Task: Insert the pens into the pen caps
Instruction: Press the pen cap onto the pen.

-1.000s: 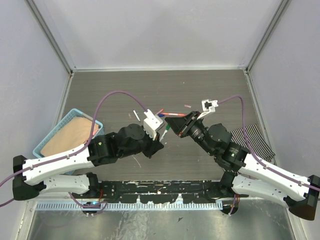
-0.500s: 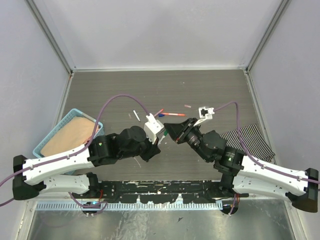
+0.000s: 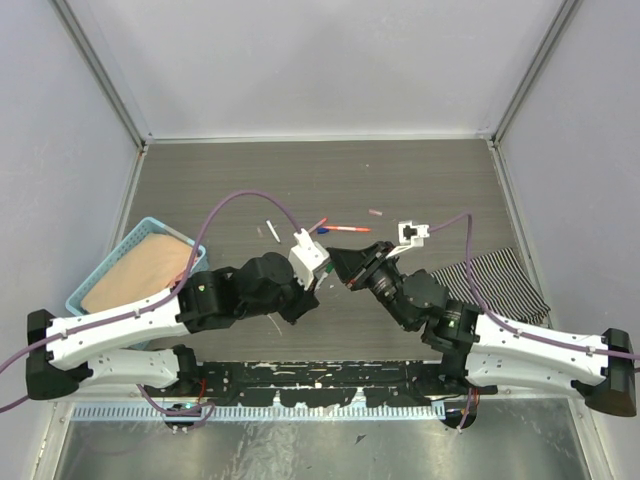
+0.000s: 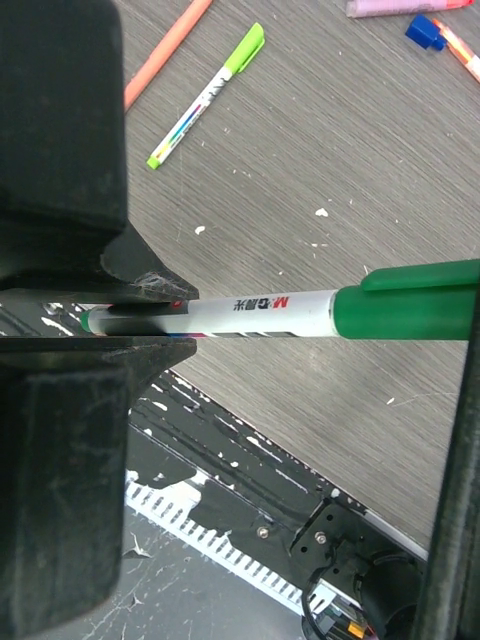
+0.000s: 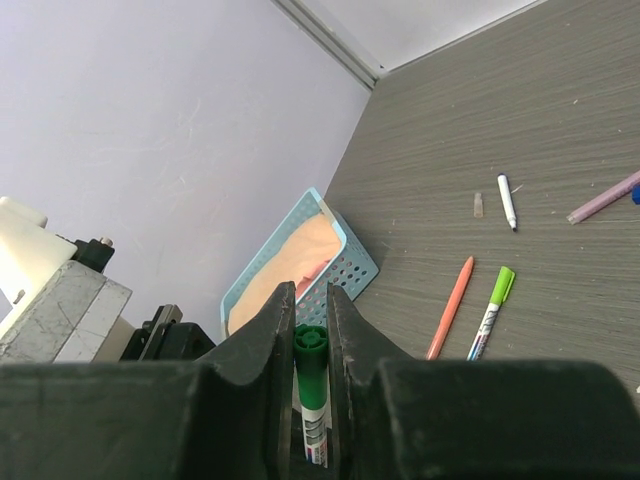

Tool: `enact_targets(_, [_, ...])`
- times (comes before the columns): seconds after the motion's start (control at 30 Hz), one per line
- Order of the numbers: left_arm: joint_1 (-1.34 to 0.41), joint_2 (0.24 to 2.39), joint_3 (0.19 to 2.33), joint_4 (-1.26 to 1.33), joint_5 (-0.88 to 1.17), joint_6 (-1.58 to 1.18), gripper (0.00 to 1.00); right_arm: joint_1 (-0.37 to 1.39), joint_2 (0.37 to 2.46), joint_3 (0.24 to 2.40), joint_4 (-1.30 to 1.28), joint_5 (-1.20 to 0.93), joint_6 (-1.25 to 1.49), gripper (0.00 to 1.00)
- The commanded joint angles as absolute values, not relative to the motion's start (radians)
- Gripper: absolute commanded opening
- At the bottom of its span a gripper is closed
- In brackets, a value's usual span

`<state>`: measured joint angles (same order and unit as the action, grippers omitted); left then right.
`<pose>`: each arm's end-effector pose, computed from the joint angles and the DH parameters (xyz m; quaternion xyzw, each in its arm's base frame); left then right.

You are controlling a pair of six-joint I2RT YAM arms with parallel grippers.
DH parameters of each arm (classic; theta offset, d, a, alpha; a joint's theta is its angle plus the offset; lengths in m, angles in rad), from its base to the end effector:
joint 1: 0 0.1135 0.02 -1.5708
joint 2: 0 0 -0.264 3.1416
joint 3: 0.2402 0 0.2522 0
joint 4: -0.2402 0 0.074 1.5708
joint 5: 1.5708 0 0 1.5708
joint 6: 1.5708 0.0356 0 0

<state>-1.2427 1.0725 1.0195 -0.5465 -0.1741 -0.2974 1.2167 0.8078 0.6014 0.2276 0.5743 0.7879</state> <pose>0.0805 -0.2173 0.3308 0.3650 0.8029 -0.2685 0.3873 0.0852 0.1748 0.3150 0.0550 0.6986 0.4708 0.5359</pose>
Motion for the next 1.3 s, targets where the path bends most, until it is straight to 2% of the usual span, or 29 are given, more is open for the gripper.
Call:
enact_targets(0.0, [-1.221,1.063,1.169,-0.055,-0.278,-0.253,0.0,1.323,0.921,0.517,-0.019,0.278,0.808,0.01])
enact_targets(0.6, [-1.22,1.056,1.221,-0.056,-0.309,-0.193,0.0,1.385,0.982,0.532,-0.008,0.322,0.81,0.01])
enact_targets(0.8, [-1.221,1.025,1.164,-0.074,-0.306,-0.208,0.0,1.384,0.957,0.703,-0.144,0.493,0.698,0.01])
enact_targets(0.97, [-1.221,0.983,1.111,-0.079,-0.308,-0.229,0.0,1.382,0.952,0.814,-0.194,0.597,0.624,0.08])
enact_targets(1.27, [-1.221,0.951,1.029,-0.102,-0.288,-0.25,0.0,1.382,0.889,0.932,-0.19,0.754,0.563,0.14])
